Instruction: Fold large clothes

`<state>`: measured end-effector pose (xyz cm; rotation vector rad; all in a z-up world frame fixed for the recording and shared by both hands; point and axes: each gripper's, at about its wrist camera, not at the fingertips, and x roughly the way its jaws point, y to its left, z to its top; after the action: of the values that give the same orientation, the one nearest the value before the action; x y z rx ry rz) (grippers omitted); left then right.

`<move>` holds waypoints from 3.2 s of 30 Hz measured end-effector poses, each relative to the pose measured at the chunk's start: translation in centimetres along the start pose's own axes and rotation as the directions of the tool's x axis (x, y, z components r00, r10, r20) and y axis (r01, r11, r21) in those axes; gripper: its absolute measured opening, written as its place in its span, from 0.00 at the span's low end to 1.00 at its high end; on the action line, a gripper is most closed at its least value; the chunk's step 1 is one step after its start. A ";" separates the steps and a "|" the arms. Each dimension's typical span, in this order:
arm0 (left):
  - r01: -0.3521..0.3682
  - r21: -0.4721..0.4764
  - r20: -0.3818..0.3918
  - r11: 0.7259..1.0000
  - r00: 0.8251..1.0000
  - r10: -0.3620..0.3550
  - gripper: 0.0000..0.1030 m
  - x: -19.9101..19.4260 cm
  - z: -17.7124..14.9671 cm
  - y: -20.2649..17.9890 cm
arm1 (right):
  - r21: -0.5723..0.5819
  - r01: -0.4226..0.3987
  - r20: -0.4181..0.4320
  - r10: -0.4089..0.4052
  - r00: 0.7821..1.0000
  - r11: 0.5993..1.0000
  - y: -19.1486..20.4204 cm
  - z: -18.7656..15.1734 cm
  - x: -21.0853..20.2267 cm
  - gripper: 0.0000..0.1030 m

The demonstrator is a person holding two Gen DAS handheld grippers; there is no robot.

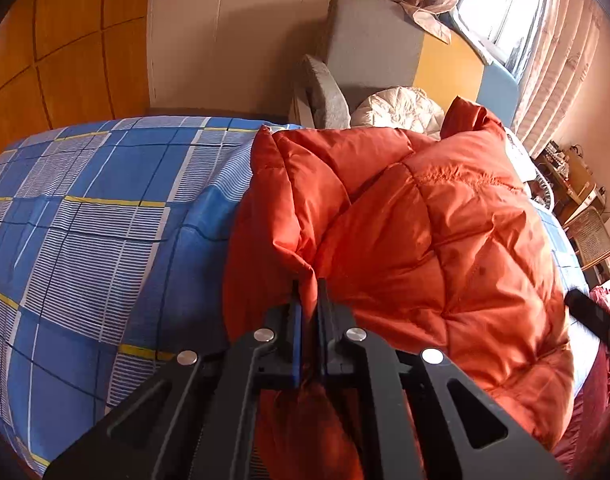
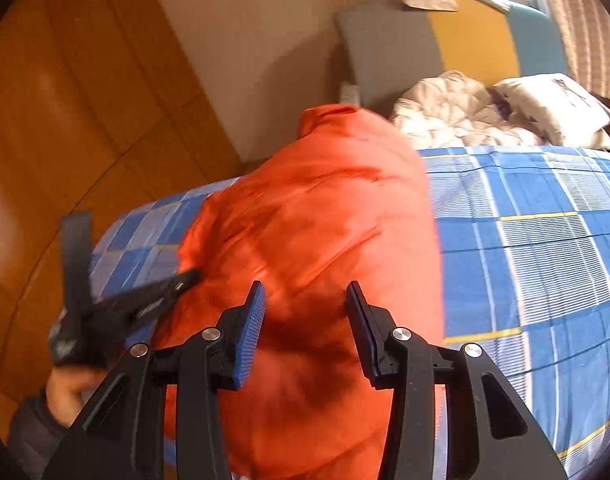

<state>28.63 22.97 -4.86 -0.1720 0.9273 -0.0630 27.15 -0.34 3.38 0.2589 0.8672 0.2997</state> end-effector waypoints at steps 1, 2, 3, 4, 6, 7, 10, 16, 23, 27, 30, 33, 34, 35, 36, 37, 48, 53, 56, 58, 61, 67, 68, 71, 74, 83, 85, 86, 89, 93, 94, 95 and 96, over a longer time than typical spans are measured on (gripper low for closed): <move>-0.007 0.010 -0.003 1.000 1.000 0.007 0.04 0.1 -0.2 0.0 | 0.011 0.020 0.002 -0.020 1.000 1.000 -0.4 0.5 0.5 0.42; -0.004 0.008 -0.001 1.000 1.000 0.004 0.04 0.0 -0.3 0.0 | 0.019 0.033 0.005 -0.033 0.999 0.999 -0.6 1.1 1.0 0.42; -0.001 0.001 0.004 1.000 1.000 0.001 0.04 0.0 -0.3 0.2 | 0.025 0.043 0.006 -0.043 0.999 0.999 -0.8 1.6 1.5 0.42; 0.010 -0.011 0.007 1.000 1.000 -0.010 0.04 -0.1 -0.2 0.3 | 0.030 0.057 0.004 -0.058 0.998 0.998 -0.9 2.2 2.2 0.42; 0.017 -0.039 0.018 0.999 1.000 -0.016 0.04 -0.5 0.0 0.6 | 0.038 0.080 0.007 -0.081 0.997 0.996 -0.9 3.0 3.1 0.42; 0.022 -0.050 0.030 0.999 0.999 -0.020 0.06 -1.0 0.1 0.7 | 0.041 0.091 0.015 -0.092 0.996 0.995 -1.0 3.4 3.3 0.42; 0.021 -0.073 0.061 0.997 0.998 -0.016 0.16 -2.2 0.6 0.7 | 0.038 0.097 0.005 -0.098 0.995 0.995 -0.9 4.0 4.4 0.42; 0.052 -0.087 0.129 0.995 0.991 -0.040 0.45 -4.7 1.4 0.3 | 0.002 0.081 -0.021 -0.081 0.996 0.997 -0.5 4.0 5.9 0.42; -0.031 -0.032 0.076 0.999 0.997 0.033 0.46 -2.6 1.0 -2.2 | -0.054 0.089 -0.031 -0.091 0.995 0.995 1.1 3.1 6.9 0.42; -0.050 -0.050 0.073 0.997 0.996 0.054 0.47 -1.7 0.4 -1.9 | -0.054 0.061 -0.042 -0.064 0.997 0.997 0.9 3.3 6.3 0.42; -0.059 -0.034 0.089 0.998 0.994 0.062 0.47 -1.8 0.1 -2.1 | -0.054 0.046 -0.028 -0.048 0.998 0.997 0.2 3.8 5.0 0.42; -0.080 -0.009 0.101 0.997 0.992 0.081 0.47 -1.9 0.0 -2.5 | -0.041 0.062 -0.006 -0.063 0.998 0.997 -1.0 4.3 4.2 0.42; -0.092 0.004 0.108 0.996 0.990 0.091 0.47 -2.0 0.0 -2.7 | -0.032 0.069 -0.007 -0.069 0.998 0.997 -1.4 4.5 4.3 0.42; -0.097 0.010 0.112 0.995 0.989 0.095 0.47 -2.1 -0.1 -2.8 | -0.021 0.071 -0.013 -0.071 0.997 0.997 -1.9 4.7 4.5 0.42; -0.100 0.015 0.116 0.995 0.988 0.097 0.47 -2.2 -0.2 -2.9 | -0.014 0.071 -0.017 -0.071 0.997 0.997 -2.2 4.9 4.7 0.42; -0.104 0.022 0.119 0.994 0.988 0.101 0.47 -2.2 -0.3 -3.0 | -0.013 0.075 -0.017 -0.075 0.997 0.997 -2.3 5.0 4.8 0.42; -0.121 0.048 0.148 0.992 0.982 0.112 0.47 -2.0 -0.9 -3.2 | -0.038 0.089 -0.033 -0.090 0.995 0.995 -1.5 4.8 6.6 0.42; -0.128 0.056 0.156 0.990 0.981 0.118 0.47 -1.8 -1.1 -3.3 | -0.068 0.099 -0.045 -0.103 0.994 0.993 -0.7 4.7 7.2 0.49; -0.122 0.052 0.155 0.991 0.982 0.113 0.47 -1.7 -1.1 -3.2 | -0.069 0.107 -0.055 -0.111 0.992 0.992 -0.4 4.5 7.8 0.50; -0.120 0.049 0.153 0.992 0.982 0.111 0.47 -1.5 -1.2 -3.1 | -0.076 0.111 -0.062 -0.116 0.991 0.991 -0.2 4.3 8.2 0.50; -0.112 0.041 0.152 0.993 0.983 0.105 0.47 -1.1 -1.3 -2.7 | -0.087 0.126 -0.075 -0.132 0.988 0.988 0.2 4.1 8.9 0.50; -0.098 0.020 0.142 0.995 0.985 0.094 0.47 0.1 -1.4 -1.4 | -0.121 0.146 -0.104 -0.159 0.982 0.982 1.2 3.7 10.7 0.51; -0.098 0.018 0.141 0.995 0.986 0.094 0.47 0.4 -1.5 -1.2 | -0.128 0.150 -0.108 -0.164 0.981 0.980 1.3 3.7 11.0 0.51; -0.098 0.009 0.133 0.995 0.986 0.096 0.47 1.1 -1.5 -0.6 | -0.147 0.158 -0.121 -0.176 0.977 0.977 1.7 3.4 11.9 0.51; -0.096 0.002 0.128 0.995 0.987 0.095 0.49 1.9 -1.6 -0.1 | -0.153 0.157 -0.147 -0.179 0.973 0.976 1.7 3.2 13.0 0.51; -0.081 -0.004 0.113 0.997 0.990 0.081 0.50 3.2 -2.3 0.7 | -0.145 0.096 -0.191 -0.123 0.974 0.985 1.2 4.1 12.2 0.59; -0.076 -0.011 0.109 0.997 0.991 0.076 0.50 3.3 -2.2 0.9 | -0.107 0.043 -0.178 -0.062 0.982 0.993 0.3 4.5 10.4 0.67; -0.070 -0.017 0.105 0.997 0.992 0.071 0.50 3.3 -2.1 1.1 | -0.093 0.030 -0.164 -0.045 0.986 0.995 -0.2 4.5 9.6 0.70; -0.058 -0.031 0.102 0.998 0.993 0.061 0.50 3.3 -2.0 1.5 | -0.018 0.007 -0.142 -0.010 0.990 1.000 -2.9 4.3 7.8 0.74; -0.047 -0.038 0.093 0.998 0.994 0.050 0.50 3.4 -1.8 1.7 | 0.084 -0.034 -0.169 0.048 0.984 0.996 -6.9 3.1 7.7 0.78; -0.046 -0.037 0.094 0.998 0.994 0.050 0.50 3.4 -1.8 1.7 | 0.122 -0.069 -0.179 0.090 0.980 0.990 -7.9 2.7 7.9 0.80; -0.047 -0.033 0.096 0.998 0.994 0.050 0.50 3.4 -1.9 1.7 | 0.149 -0.097 -0.183 0.124 0.975 0.984 -8.4 2.5 8.0 0.81; -0.045 -0.033 0.097 0.998 0.994 0.048 0.50 3.4 -2.0 1.7 | 0.172 -0.124 -0.185 0.156 0.970 0.977 -8.9 2.3 8.3 0.83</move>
<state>29.03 23.99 -8.96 -0.1804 0.8347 0.0032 35.37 -5.82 -4.06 0.4465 1.0735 0.3935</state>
